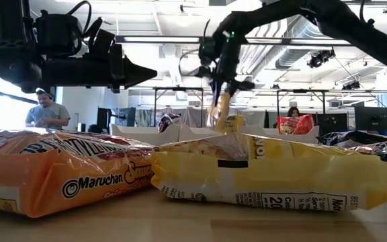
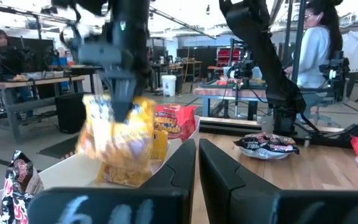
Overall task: Sort Maruchan noodles
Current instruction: Put the yellow noodle into the center white bin, then put the orange noodle into the right white bin
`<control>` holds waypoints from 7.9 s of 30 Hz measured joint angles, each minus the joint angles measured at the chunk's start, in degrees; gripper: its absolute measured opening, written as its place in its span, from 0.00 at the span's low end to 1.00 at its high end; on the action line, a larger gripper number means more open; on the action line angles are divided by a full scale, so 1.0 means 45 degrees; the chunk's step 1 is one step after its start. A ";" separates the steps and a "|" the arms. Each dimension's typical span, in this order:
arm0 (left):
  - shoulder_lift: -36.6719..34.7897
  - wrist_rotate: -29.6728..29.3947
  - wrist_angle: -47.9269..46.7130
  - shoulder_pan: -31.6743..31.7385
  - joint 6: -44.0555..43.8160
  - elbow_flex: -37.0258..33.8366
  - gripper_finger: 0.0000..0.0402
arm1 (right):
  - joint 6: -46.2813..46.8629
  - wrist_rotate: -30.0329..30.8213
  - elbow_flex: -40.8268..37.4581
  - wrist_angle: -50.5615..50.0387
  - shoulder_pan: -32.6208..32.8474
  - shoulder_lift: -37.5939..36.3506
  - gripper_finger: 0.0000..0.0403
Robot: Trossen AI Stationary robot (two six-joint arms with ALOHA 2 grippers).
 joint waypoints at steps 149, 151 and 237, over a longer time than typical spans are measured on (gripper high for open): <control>0.0015 0.0690 -0.1456 0.0010 -0.1088 -0.0384 0.04 | 1.4021 -0.0868 -1.8861 0.6157 1.3233 -0.9814 0.00; 0.0015 0.0690 -0.1464 0.0006 -0.1088 -0.0384 0.04 | 1.3570 -0.0070 -1.8732 0.6253 1.2967 -0.9815 0.00; 0.7291 0.4143 -0.4962 -0.1690 -0.1250 0.6101 0.00 | 1.0159 0.4798 -2.3642 2.2321 0.8824 -0.9299 0.67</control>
